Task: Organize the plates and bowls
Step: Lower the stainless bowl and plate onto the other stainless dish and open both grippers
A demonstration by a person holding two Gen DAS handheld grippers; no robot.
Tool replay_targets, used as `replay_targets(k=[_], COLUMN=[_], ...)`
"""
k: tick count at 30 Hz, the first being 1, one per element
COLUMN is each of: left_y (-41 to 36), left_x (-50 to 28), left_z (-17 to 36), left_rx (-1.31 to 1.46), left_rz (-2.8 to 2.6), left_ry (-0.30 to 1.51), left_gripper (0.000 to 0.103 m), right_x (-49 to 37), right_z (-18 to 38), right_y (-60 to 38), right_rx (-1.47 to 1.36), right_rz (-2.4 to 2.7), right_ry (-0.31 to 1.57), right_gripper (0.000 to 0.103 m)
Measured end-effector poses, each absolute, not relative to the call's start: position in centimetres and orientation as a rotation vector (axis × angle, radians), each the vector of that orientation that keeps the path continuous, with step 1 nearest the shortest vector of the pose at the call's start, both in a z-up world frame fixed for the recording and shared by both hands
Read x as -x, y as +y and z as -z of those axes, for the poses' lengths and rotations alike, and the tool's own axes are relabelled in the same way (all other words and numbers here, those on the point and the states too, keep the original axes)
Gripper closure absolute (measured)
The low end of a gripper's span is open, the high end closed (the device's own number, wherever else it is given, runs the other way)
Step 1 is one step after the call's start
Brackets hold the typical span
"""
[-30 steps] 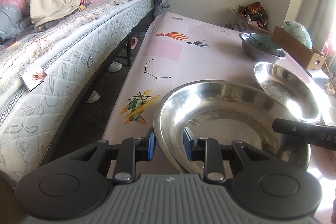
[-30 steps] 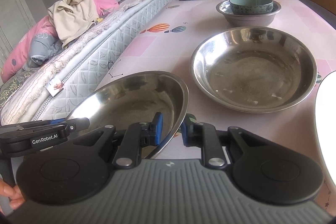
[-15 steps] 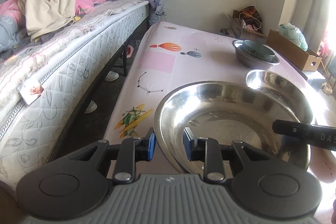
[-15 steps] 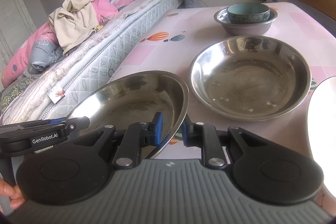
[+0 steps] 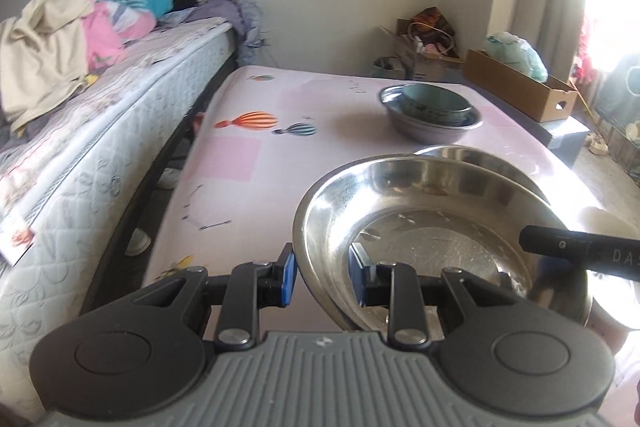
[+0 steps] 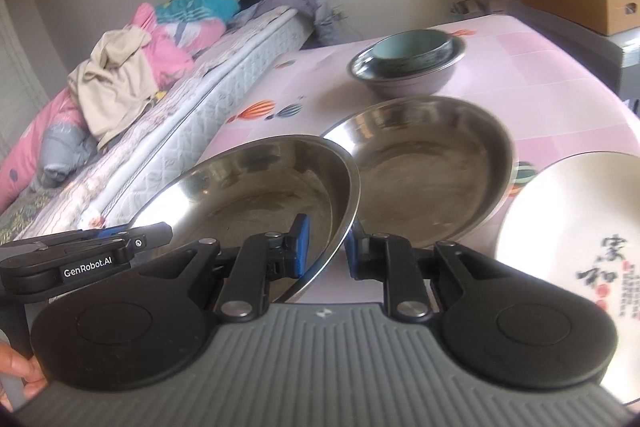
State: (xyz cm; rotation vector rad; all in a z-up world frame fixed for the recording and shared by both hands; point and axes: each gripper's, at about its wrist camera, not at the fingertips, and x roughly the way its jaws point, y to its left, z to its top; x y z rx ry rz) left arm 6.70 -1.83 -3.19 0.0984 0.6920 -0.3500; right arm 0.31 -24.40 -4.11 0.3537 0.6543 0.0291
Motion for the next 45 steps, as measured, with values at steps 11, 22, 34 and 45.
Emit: replay_targets(k=[11,22,34,45], left_y=[-7.9,-11.5,-12.8,-13.1], left_x=[-8.8,-11.3,-12.7,-13.5], left_z=[3.6,4.7,5.6,5.8], left_rx=[-0.138,-0.169,-0.207,-0.232], left_rz=[0.433,0.449,0.444,0.438], left_ry=[0.711,0.745,0.772,0.768], left_gripper=[0.074,0.074,0.074,0.07], right_x=[0.0,-1.7,-4.2,-6.3], right_z=[4.2,5.4,6.3,6.2], right_y=[-30.1,-33.7,-34.7,-34.0], right_rx=[-0.408,-0.426,-0.409,-0.324], right_rz=[0.071,0.117,0.125,0.134], right_ry=[0.627,0.649,0.678,0.683], right_gripper=[0.083,0.083,0.08,0.075])
